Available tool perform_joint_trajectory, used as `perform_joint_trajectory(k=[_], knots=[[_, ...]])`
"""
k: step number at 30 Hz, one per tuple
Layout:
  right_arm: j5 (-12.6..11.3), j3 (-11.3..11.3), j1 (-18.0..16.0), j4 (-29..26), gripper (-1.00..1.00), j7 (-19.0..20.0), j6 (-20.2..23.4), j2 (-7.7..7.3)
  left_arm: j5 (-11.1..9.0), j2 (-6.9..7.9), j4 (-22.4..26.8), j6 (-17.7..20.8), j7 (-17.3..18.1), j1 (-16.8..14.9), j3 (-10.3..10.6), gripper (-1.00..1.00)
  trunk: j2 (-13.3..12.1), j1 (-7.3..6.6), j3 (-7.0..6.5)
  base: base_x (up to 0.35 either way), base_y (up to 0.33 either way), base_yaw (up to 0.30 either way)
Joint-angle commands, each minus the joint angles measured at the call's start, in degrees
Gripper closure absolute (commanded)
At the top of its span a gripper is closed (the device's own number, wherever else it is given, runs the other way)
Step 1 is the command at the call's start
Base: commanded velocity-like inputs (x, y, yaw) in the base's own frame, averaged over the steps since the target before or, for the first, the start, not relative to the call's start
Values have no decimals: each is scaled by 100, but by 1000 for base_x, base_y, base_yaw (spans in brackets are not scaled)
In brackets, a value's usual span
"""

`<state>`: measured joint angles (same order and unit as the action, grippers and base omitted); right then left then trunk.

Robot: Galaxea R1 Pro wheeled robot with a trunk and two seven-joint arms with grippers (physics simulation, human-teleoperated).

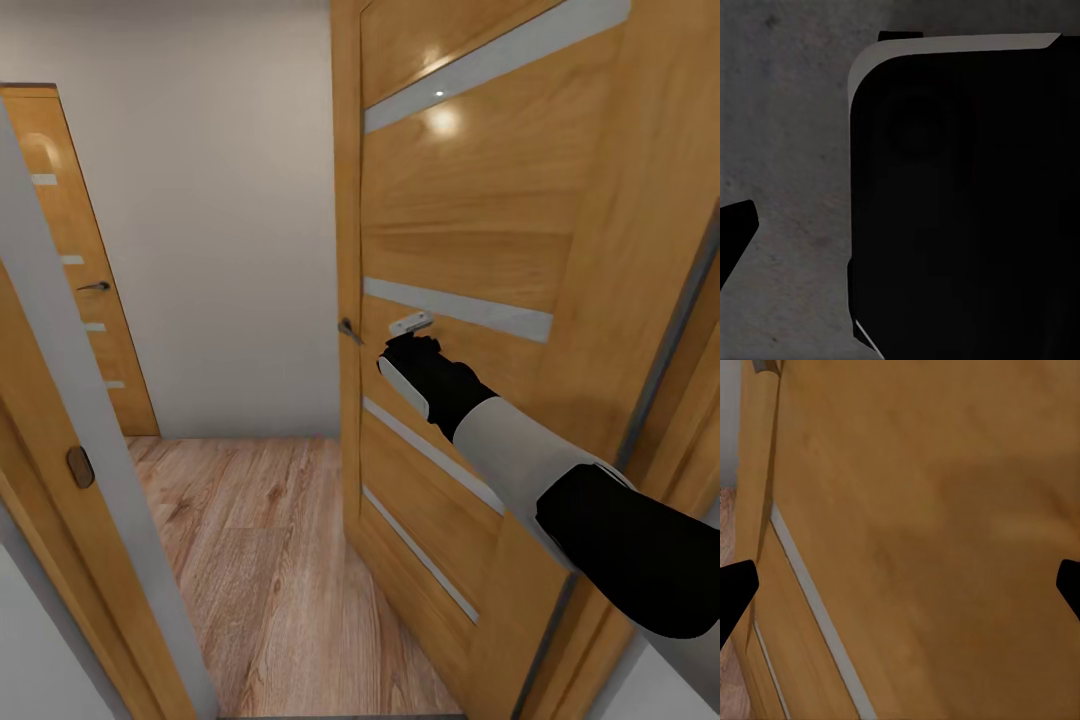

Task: Move the two storage containers from the living room to the garage. In the garage, place one container on the floor and stack the other container on top of it (either order is fine).

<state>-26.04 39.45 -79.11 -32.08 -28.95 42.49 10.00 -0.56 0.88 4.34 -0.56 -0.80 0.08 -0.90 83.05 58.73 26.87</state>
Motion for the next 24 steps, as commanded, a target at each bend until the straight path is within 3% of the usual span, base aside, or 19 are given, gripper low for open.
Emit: perform_joint_trajectory(k=[1,24], knots=[[-59,27,-8,0,-100,-48,8,0,-6,0,6,-6,-8,1,-7,-100,3,0,6,0,0,0],[-59,30,18,-61,-100,92,4,0,-6,-8,6,-6,-8,1,-7,-100,3,0,6,0,0,0]])
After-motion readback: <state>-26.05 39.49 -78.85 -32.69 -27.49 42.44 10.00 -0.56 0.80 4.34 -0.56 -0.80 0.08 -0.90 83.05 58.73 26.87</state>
